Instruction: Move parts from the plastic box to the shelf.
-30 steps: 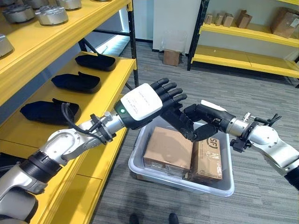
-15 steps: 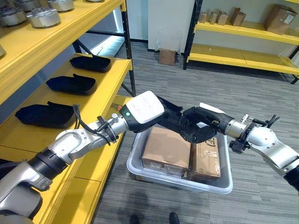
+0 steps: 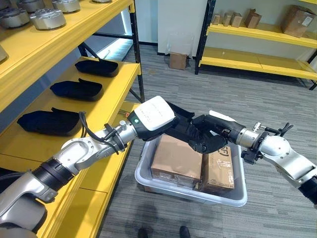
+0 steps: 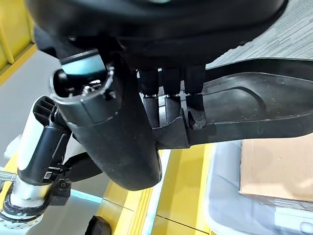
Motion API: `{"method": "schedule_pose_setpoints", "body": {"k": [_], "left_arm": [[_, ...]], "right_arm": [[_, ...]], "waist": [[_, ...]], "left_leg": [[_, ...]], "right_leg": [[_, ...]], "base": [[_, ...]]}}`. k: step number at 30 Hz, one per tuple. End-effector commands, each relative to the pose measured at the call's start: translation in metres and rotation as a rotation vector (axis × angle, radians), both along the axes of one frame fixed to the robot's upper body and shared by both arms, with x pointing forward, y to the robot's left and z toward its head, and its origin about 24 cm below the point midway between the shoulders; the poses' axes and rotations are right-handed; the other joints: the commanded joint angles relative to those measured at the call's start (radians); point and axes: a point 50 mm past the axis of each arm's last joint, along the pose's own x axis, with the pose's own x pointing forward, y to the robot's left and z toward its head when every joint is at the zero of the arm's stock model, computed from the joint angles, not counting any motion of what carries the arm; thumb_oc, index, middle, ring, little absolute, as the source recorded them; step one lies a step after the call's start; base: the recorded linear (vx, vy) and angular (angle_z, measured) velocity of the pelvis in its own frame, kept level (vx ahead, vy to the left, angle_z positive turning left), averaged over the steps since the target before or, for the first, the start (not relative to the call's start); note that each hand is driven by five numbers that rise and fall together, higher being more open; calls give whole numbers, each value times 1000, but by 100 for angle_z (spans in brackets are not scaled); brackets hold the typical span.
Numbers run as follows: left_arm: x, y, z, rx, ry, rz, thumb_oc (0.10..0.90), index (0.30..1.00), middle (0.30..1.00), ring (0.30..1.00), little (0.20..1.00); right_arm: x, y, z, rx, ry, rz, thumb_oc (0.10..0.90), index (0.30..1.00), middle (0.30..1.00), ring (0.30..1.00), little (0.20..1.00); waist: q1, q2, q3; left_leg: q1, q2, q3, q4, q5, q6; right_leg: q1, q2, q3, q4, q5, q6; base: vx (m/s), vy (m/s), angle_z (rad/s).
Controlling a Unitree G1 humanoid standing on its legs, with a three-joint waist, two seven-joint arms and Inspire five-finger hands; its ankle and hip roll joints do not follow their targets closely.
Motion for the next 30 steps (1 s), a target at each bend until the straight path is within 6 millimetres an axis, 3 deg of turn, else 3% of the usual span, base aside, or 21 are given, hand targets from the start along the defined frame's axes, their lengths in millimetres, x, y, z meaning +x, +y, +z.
{"method": "schedule_pose_setpoints", "body": {"k": [1,7,9,12,16,22,30], "left_arm": [[11,8,28,-184,-74,42,400,300,300,300,300],[5,34,27,-173,-75,118,400,300,300,300,300],[0,54,25,-181,-87,187,400,300,300,300,300],[-4,68,25,-175,-96,231,400,300,300,300,300],[-14,103,24,-227,-126,369,400,300,300,300,300],[-34,134,22,-299,-173,497,400,300,300,300,300],[-62,156,24,-408,-231,589,400,300,300,300,300]], "right_arm": [[7,9,75,242,-330,12,900,1000,1000,1000,1000],[-6,-9,78,339,-372,-49,900,1000,1000,1000,1000],[-19,-21,77,405,-403,-87,900,1000,1000,1000,1000],[-28,-29,72,446,-408,-118,900,1000,1000,1000,1000],[-52,-48,59,574,-400,-191,900,1000,1000,1000,1000],[-76,-62,32,609,-350,-302,900,1000,1000,1000,1000],[-84,-65,13,623,-308,-374,900,1000,1000,1000,1000]], "waist": [[9,-26,-129],[7,-18,-132],[5,-10,-131],[3,-6,-134],[0,3,-132],[-4,16,-133],[9,43,-126]], "left_leg": [[71,87,14,-8,-74,-58],[70,85,13,-8,-75,-56],[68,84,13,-8,-75,-55],[69,83,13,-8,-76,-54],[66,81,13,-8,-66,-53],[70,76,11,-8,-78,-52],[80,74,0,-8,-76,-46]], "right_leg": [[18,-95,-4,45,-28,110],[16,-97,-5,47,-30,109],[12,-98,-4,48,-30,109],[13,-98,-4,49,-32,109],[8,-99,-5,54,-28,107],[11,-102,-8,56,-39,107],[3,-98,-5,103,-70,97]], "base": [[0,0,0],[0,0,0],[0,0,0],[0,0,0],[-10,-4,0],[0,0,0],[-5,-9,0]]}}
